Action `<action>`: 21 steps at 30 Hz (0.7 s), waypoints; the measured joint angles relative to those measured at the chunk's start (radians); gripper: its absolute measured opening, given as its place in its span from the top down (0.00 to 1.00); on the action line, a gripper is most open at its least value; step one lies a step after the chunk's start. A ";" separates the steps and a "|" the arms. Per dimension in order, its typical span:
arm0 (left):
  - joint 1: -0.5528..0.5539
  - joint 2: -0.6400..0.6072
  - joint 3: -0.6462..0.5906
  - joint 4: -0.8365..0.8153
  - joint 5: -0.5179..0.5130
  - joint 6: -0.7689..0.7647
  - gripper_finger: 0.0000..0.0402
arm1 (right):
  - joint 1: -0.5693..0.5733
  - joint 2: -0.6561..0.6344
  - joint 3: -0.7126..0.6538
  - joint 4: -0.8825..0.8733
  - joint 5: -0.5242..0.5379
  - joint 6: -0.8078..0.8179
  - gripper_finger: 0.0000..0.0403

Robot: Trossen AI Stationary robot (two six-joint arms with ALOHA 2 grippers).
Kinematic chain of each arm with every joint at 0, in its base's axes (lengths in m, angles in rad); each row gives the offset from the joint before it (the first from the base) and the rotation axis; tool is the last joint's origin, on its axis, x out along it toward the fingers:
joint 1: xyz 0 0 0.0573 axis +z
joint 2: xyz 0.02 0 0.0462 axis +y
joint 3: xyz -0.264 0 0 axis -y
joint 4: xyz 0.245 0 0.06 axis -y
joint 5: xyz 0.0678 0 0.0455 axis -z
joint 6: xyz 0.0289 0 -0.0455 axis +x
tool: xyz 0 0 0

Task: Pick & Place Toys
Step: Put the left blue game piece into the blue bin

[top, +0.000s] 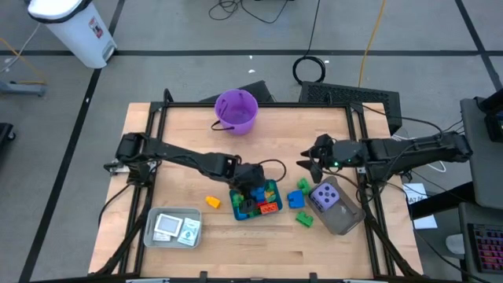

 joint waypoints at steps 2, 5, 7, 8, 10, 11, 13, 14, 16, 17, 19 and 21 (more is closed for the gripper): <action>-0.015 0.000 0.000 -0.001 0.000 0.002 0.30 | 0.000 0.000 -0.026 0.016 -0.003 0.029 0.49; -0.050 0.000 0.000 -0.028 0.000 -0.003 0.32 | 0.000 0.000 -0.067 0.042 -0.004 0.068 0.49; -0.076 0.000 0.000 -0.061 -0.007 -0.014 0.32 | 0.000 0.000 -0.099 0.089 -0.004 0.083 0.49; -0.090 0.000 0.000 -0.076 -0.021 -0.021 0.32 | 0.000 0.000 -0.113 0.106 -0.004 0.088 0.49; -0.115 0.000 0.000 -0.093 -0.058 -0.036 0.32 | 0.000 0.001 -0.137 0.145 -0.007 0.096 0.49; -0.126 0.000 0.000 -0.097 -0.075 -0.045 0.31 | 0.000 0.000 -0.148 0.164 -0.007 0.100 0.49; -0.142 0.000 0.000 -0.100 -0.094 -0.059 0.28 | 0.000 0.000 -0.169 0.204 -0.008 0.105 0.49; -0.148 0.000 0.000 -0.100 -0.099 -0.064 0.27 | 0.000 0.000 -0.178 0.219 -0.009 0.105 0.49; -0.153 0.000 0.000 -0.101 -0.103 -0.080 0.26 | 0.000 0.000 -0.189 0.238 -0.017 0.105 0.49; -0.152 0.000 0.000 -0.101 -0.103 -0.084 0.26 | 0.000 0.000 -0.190 0.241 -0.028 0.105 0.49; -0.149 0.000 0.000 -0.101 -0.106 -0.087 0.25 | 0.000 0.000 -0.190 0.241 -0.031 0.103 0.49; -0.144 0.000 0.000 -0.101 -0.105 -0.086 0.25 | 0.000 0.000 -0.190 0.241 -0.032 0.102 0.49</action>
